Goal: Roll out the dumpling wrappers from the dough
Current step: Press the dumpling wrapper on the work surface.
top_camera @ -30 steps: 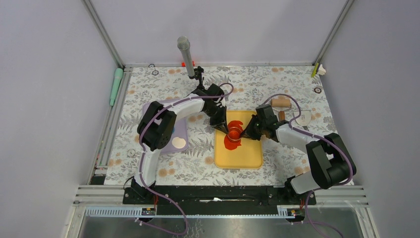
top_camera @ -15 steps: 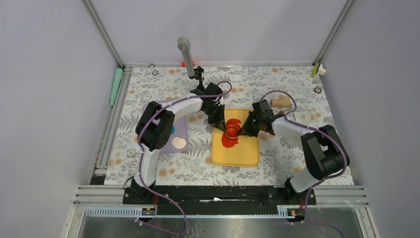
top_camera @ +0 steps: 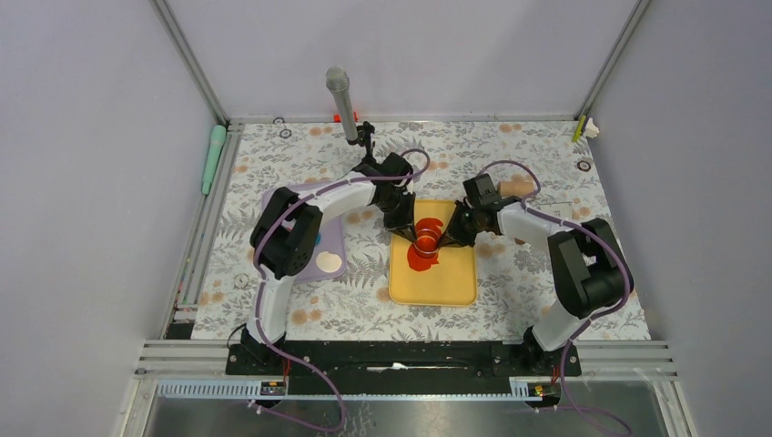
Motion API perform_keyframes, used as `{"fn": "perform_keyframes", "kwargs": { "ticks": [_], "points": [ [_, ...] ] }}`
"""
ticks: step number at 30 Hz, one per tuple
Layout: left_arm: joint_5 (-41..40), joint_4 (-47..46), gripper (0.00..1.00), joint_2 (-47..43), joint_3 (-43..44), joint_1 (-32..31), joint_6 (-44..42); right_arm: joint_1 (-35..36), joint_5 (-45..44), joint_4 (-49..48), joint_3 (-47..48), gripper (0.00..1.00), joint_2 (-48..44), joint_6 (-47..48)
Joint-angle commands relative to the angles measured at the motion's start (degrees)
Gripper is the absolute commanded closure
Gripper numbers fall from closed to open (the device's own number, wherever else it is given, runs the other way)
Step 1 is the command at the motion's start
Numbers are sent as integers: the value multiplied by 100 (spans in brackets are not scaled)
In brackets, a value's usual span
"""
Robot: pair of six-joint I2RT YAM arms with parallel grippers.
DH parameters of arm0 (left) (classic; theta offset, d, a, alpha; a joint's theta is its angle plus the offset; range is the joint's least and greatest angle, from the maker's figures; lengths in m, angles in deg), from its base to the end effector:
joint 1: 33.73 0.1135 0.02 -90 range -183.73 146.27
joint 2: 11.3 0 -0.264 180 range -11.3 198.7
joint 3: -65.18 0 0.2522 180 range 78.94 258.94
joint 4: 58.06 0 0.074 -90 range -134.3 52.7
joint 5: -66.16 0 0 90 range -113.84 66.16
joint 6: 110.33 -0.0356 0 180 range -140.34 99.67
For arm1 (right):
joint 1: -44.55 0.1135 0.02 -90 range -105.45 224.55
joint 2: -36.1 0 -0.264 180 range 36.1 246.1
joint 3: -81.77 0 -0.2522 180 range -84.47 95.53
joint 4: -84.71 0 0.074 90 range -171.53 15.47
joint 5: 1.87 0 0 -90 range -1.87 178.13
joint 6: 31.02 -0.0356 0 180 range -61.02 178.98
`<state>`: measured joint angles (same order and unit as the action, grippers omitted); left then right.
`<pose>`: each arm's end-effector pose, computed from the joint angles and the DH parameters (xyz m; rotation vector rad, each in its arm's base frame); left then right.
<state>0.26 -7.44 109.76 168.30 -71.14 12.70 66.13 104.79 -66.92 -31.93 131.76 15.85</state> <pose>0.3368 -0.2759 0.1628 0.2328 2.9551 -0.8399 0.2971 0.1285 0.1612 0.3952 2.6924 0.7572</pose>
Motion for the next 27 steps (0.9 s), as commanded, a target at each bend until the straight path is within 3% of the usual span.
{"fn": "perform_keyframes", "kwargs": {
  "ticks": [1,7,13,27],
  "points": [
    [-1272,504,100,1075,31,-219,-360,-145,-1176,-168,-637,100,237,90],
    [-1238,654,100,1354,459,-186,-429,204,-1067,-186,-1214,100,-297,-238],
    [-1190,648,100,1333,310,-187,-457,428,-1030,-251,-1401,100,-494,-516],
    [-1136,296,100,496,-1010,-188,-402,43,-1620,-193,-300,100,334,-133]
  ]
}}
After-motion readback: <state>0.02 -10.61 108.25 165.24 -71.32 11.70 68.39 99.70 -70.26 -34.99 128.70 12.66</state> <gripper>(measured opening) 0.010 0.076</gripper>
